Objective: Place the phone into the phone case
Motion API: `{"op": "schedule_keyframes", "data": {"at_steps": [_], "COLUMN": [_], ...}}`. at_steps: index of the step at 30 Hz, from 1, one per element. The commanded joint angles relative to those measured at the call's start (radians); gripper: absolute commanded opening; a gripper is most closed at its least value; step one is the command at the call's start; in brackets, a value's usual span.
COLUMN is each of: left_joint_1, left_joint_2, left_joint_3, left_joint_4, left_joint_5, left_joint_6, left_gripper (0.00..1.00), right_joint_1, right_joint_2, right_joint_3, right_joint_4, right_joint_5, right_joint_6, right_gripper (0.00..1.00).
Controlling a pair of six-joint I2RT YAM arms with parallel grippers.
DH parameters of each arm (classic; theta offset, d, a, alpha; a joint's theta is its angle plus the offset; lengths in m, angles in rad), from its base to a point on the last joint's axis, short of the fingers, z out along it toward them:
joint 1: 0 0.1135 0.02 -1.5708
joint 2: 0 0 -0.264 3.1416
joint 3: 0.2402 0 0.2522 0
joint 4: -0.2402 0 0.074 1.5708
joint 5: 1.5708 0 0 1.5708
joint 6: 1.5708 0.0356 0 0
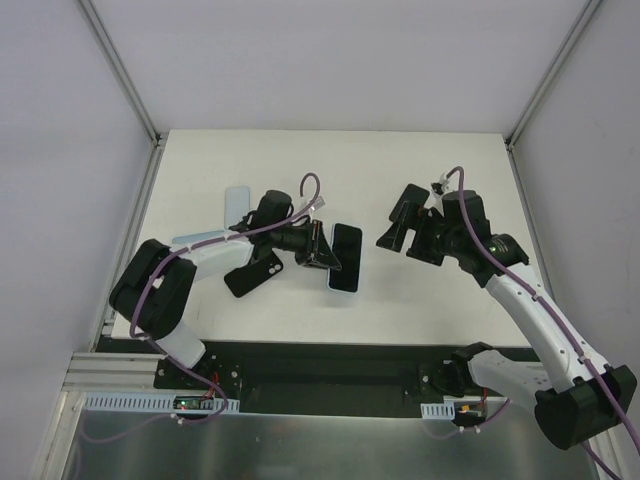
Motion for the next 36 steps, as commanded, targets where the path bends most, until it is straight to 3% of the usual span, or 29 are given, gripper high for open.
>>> {"op": "schedule_keyframes", "data": {"at_steps": [1, 12, 18, 22, 30, 36], "left_joint_1": [0.0, 0.0, 0.0, -0.002, 0.0, 0.009], "left_joint_2": [0.111, 0.442, 0.496, 0.511, 0.467, 0.369], "left_joint_3": [0.167, 0.466, 0.472, 0.46, 0.419, 0.393], "left_joint_4": [-0.006, -0.049, -0.05, -0.052, -0.084, -0.171], "left_joint_5": [-0.025, -0.066, -0.11, -0.12, -0.172, -0.245], "left_joint_6": [0.038, -0.008, -0.02, -0.009, 0.024, 0.055], "left_gripper": [0.0, 0.0, 0.0, 0.08, 0.49, 0.62], "right_joint_1": [-0.003, -0.009, -0.02, -0.023, -0.026, -0.024], "right_joint_2": [-0.017, -0.013, -0.023, -0.018, -0.004, 0.002], "right_joint_3": [0.029, 0.043, 0.054, 0.057, 0.064, 0.054], "right_joint_4": [-0.068, -0.123, -0.14, -0.142, -0.146, -0.152], "right_joint_5": [0.08, 0.108, 0.122, 0.115, 0.062, 0.049], "right_joint_6": [-0.038, -0.098, -0.122, -0.124, -0.127, -0.118], "right_gripper": [0.96, 0.96, 0.96, 0.96, 0.96, 0.96]}}
